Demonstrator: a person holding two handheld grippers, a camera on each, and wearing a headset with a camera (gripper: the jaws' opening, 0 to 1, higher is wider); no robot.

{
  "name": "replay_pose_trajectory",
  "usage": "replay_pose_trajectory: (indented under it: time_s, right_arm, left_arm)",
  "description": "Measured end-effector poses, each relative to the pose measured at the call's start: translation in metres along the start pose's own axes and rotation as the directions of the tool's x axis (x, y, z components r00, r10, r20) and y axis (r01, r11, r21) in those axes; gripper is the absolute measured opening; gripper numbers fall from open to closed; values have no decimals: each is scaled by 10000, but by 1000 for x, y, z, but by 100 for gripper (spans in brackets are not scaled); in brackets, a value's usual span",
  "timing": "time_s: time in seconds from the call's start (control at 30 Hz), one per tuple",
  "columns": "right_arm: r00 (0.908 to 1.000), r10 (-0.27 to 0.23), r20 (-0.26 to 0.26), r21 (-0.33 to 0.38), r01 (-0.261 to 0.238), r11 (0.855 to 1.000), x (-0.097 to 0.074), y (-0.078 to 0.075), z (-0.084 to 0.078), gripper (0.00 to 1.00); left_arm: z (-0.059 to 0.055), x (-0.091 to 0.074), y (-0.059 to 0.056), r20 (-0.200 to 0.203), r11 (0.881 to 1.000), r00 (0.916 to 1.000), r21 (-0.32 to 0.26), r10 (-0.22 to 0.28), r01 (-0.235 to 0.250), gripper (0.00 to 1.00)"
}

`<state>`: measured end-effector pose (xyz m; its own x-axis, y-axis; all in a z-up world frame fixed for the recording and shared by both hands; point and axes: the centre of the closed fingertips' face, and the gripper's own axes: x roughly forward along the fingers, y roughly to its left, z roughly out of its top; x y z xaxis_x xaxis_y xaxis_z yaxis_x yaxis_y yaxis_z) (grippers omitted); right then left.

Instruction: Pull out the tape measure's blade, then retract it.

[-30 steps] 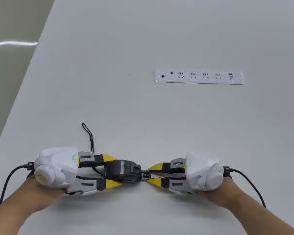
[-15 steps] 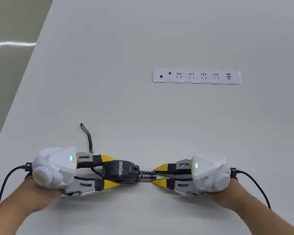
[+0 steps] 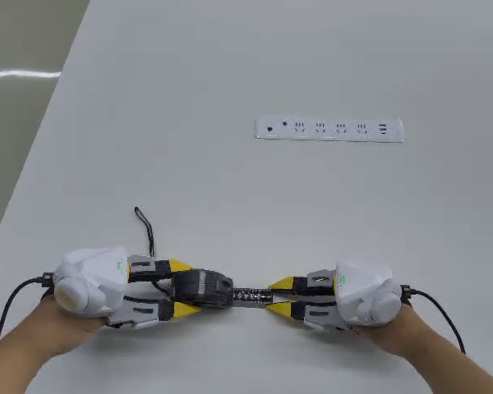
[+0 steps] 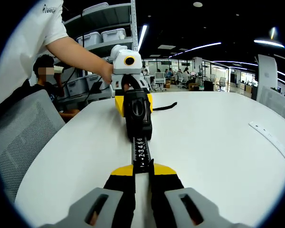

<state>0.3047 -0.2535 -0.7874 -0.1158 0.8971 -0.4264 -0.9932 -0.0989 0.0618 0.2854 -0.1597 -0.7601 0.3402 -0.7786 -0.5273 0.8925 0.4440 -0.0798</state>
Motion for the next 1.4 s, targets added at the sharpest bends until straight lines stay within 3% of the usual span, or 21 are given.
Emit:
replay_pose_trajectory:
  time_s: [0.7,1.4]
  right_arm:
    - [9999,-73,-71,83,74,9999,-14,1,-9,8]
    - [9996,-274,-92,186,276,9994,-46,4,-20,8]
  left_arm:
    - [1,0,-1,-26,10000,10000,-5,15,-15,28]
    - [1,0,-1,-32,10000,10000,-73,28,-28,28]
